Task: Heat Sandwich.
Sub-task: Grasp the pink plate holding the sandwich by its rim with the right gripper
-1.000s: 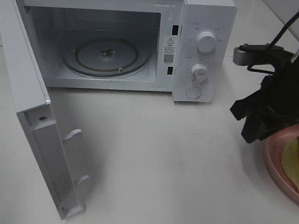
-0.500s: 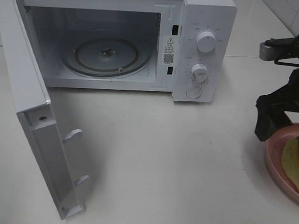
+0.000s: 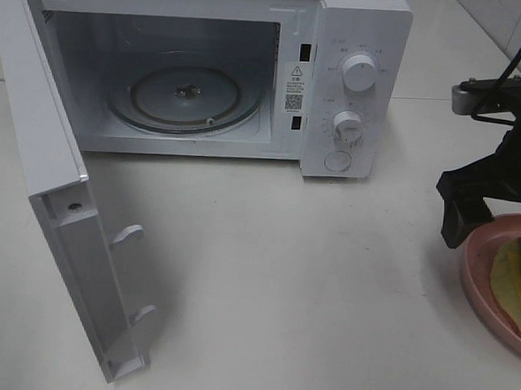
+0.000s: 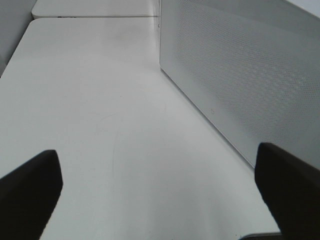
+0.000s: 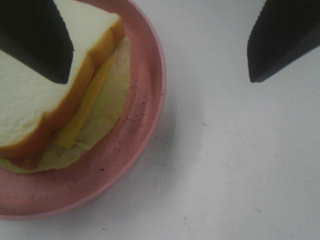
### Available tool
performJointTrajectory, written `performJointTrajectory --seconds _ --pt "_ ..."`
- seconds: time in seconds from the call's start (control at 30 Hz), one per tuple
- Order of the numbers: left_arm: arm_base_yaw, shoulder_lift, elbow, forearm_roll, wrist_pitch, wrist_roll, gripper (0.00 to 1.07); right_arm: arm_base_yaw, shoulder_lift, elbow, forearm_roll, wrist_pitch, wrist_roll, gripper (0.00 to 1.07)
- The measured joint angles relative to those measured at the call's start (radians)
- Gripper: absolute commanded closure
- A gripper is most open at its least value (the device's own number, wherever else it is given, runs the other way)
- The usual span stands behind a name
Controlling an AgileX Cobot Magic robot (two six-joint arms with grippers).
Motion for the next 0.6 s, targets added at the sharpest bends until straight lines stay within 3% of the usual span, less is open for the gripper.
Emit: performJointTrajectory --seconds 0.6 --pt "0.000 0.000 0.000 0.000 0.000 0.000 0.06 0.000 0.194 0.000 -0.032 -0.103 0.071 0.21"
